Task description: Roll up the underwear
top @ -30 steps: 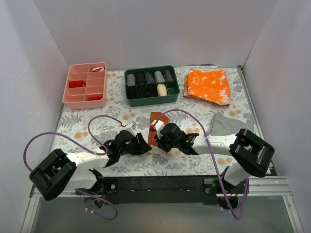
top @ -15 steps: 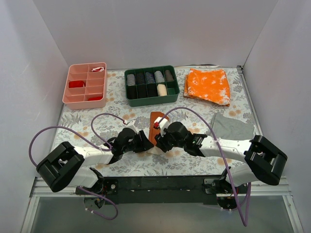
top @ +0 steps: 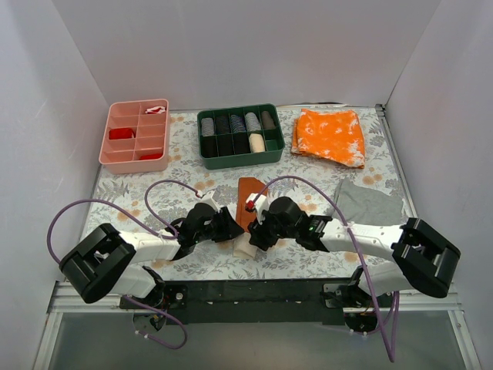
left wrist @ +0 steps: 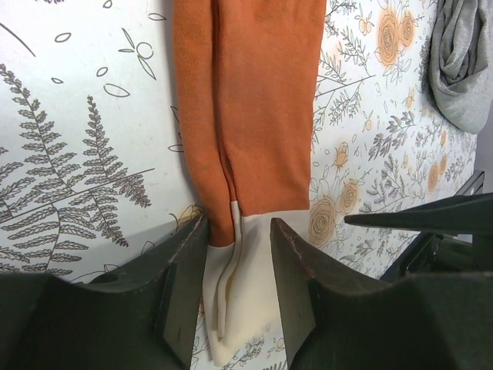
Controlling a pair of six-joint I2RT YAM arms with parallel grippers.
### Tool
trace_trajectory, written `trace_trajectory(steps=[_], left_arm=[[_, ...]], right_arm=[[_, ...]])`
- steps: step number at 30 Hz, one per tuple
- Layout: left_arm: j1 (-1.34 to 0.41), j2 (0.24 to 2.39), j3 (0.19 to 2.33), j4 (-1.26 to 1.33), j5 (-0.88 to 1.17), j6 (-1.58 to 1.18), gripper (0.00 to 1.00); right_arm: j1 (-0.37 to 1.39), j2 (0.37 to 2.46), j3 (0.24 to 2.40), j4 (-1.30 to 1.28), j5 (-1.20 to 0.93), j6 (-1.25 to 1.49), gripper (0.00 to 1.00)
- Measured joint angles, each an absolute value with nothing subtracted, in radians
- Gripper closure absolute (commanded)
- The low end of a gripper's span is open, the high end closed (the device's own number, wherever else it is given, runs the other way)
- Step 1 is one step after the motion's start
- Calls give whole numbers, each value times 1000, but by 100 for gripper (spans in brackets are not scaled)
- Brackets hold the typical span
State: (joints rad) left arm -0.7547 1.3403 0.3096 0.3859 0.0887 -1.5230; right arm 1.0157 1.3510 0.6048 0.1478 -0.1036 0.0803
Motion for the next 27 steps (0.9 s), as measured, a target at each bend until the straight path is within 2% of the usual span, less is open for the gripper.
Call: trace_trajectory(steps=[9, 15, 21, 27], left_arm=[[-755, 1337, 310, 381, 88, -1526, 62], [-755, 1295, 318, 302, 73, -1527, 62], [-753, 1202, 331, 139, 17, -1526, 57], [-685, 1089, 331, -20, -4, -1522, 56]], right_arm=[[1081, 1266, 585, 79, -88, 55, 43], [1241, 1296, 596, -49, 118, 36, 43], [1386, 1354, 603, -128, 342, 26, 44], [1523, 1446, 662, -155, 564, -1, 44]])
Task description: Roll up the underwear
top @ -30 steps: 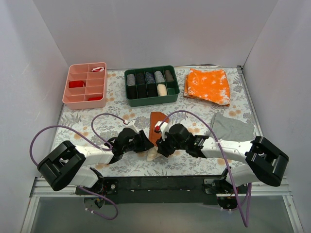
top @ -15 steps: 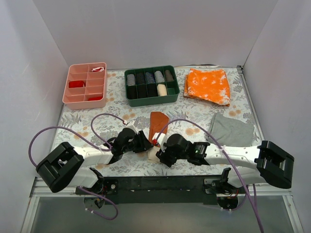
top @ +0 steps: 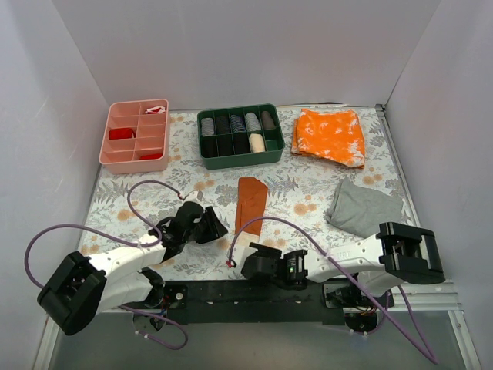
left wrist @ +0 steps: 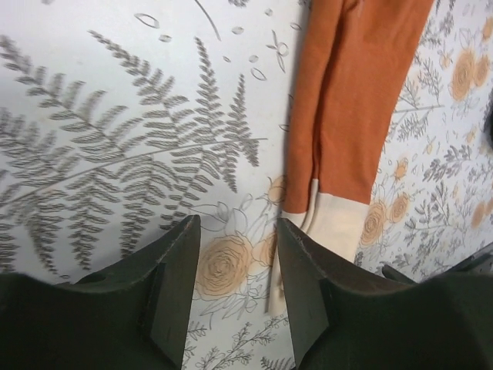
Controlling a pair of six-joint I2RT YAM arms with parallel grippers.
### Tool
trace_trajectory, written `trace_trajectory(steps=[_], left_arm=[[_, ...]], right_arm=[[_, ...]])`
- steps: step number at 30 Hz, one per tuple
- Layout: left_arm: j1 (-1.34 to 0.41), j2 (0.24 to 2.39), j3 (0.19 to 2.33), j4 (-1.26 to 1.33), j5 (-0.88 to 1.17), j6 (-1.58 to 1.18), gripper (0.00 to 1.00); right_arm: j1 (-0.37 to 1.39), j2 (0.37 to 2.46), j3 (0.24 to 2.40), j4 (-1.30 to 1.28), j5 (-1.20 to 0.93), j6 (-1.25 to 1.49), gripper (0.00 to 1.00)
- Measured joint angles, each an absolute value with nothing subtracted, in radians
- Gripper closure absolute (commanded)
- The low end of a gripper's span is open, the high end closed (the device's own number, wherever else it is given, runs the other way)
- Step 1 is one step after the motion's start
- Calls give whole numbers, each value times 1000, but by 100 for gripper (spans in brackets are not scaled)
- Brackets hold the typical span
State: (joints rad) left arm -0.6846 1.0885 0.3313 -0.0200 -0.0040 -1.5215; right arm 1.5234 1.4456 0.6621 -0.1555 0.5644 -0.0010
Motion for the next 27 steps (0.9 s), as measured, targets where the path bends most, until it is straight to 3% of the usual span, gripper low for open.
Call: trace_trajectory(steps=[11, 27], left_arm=[[-582, 1076, 331, -62, 32, -1502, 53], [-547, 1090, 323, -20, 84, -1481, 51]], right_arm=[[1586, 1564, 690, -81, 786, -126, 44], [1588, 1592, 715, -42, 740, -216, 44]])
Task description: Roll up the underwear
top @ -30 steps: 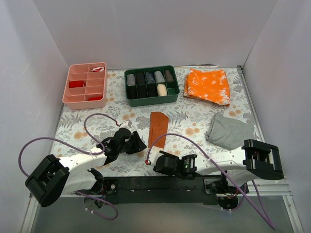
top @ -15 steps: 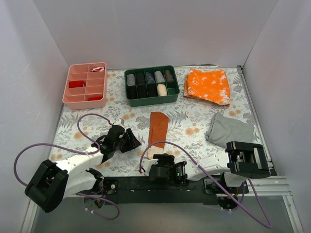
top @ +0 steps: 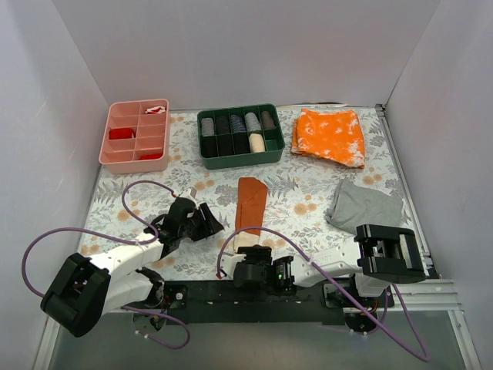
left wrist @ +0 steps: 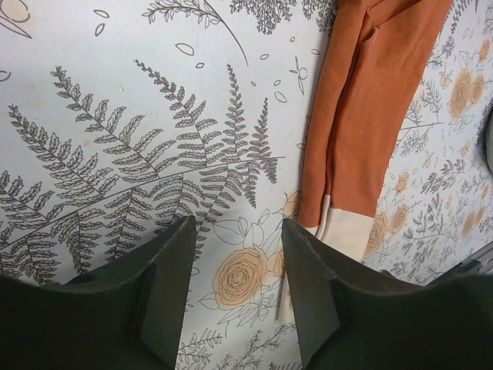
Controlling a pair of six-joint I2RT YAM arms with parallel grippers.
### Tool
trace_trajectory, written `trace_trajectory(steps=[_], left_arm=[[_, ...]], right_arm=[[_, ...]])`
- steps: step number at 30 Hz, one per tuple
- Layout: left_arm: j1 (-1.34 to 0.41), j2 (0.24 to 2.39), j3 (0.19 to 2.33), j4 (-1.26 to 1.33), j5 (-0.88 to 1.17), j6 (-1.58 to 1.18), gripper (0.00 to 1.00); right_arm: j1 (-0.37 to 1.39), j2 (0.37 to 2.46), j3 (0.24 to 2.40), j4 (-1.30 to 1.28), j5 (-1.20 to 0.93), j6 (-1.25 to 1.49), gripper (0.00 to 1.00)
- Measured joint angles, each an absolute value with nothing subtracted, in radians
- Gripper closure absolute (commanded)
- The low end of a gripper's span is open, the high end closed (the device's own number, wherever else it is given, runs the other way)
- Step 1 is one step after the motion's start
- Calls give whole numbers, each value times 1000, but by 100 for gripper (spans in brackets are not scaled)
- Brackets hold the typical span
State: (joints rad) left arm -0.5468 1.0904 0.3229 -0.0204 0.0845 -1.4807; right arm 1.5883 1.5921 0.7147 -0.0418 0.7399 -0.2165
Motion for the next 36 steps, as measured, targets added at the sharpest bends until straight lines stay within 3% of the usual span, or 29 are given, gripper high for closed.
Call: trace_trajectory(steps=[14, 28, 36], left_arm=[[-533, 1090, 308, 11, 105, -1480, 51], [-532, 1105, 305, 39, 112, -1480, 51], [-532, 1110, 302, 55, 115, -1480, 51]], right_arm=[[1595, 1597, 715, -30, 727, -222, 48], [1599, 1617, 706, 22, 654, -239, 97], [1562, 1602, 704, 31, 619, -207, 99]])
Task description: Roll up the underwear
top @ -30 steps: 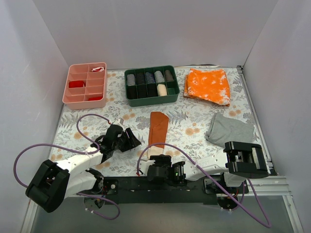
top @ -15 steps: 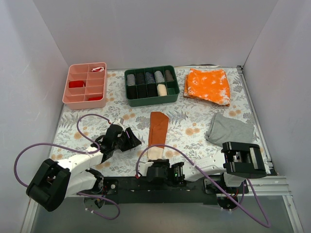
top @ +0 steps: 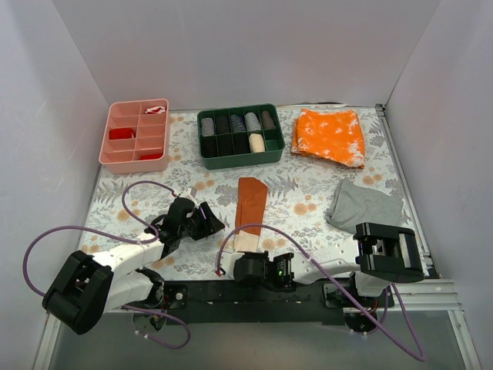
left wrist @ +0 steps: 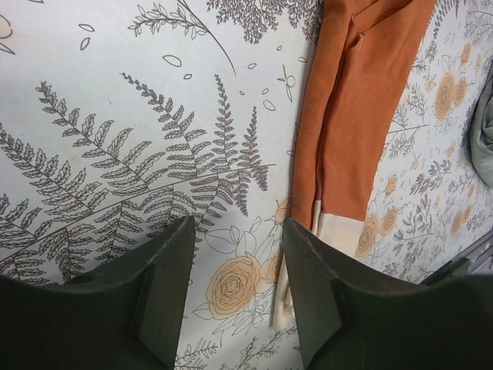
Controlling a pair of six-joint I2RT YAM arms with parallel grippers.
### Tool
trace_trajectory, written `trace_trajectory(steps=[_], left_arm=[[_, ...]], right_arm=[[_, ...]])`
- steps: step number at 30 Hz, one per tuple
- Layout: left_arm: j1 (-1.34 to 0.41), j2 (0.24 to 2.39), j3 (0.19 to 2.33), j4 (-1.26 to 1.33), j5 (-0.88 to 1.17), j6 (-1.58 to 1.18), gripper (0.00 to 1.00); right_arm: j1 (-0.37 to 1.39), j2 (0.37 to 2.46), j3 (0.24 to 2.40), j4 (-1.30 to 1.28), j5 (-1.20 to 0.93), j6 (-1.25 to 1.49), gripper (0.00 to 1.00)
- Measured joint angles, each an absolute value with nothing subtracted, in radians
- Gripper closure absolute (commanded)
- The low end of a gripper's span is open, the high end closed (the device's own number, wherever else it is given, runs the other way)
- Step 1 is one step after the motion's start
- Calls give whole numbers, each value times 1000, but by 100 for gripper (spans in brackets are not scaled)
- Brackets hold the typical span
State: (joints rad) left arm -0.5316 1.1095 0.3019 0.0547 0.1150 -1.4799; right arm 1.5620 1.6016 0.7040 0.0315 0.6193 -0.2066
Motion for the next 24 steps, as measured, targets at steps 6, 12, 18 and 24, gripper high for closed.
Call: trace_trajectory(steps=[6, 12, 18, 24], left_arm=[[-532, 1108, 302, 55, 116, -1480, 51], [-532, 1102, 302, 46, 116, -1480, 51], [-532, 1100, 302, 44, 123, -1474, 51], [-532, 1087, 302, 25, 152, -1462, 51]], right_arm=[[1486, 1542, 704, 17, 540, -161, 99], [1401, 1481, 704, 18, 457, -137, 99], [1332, 1478, 704, 18, 378, -128, 99], [1264, 1479, 705, 19, 319, -116, 99]])
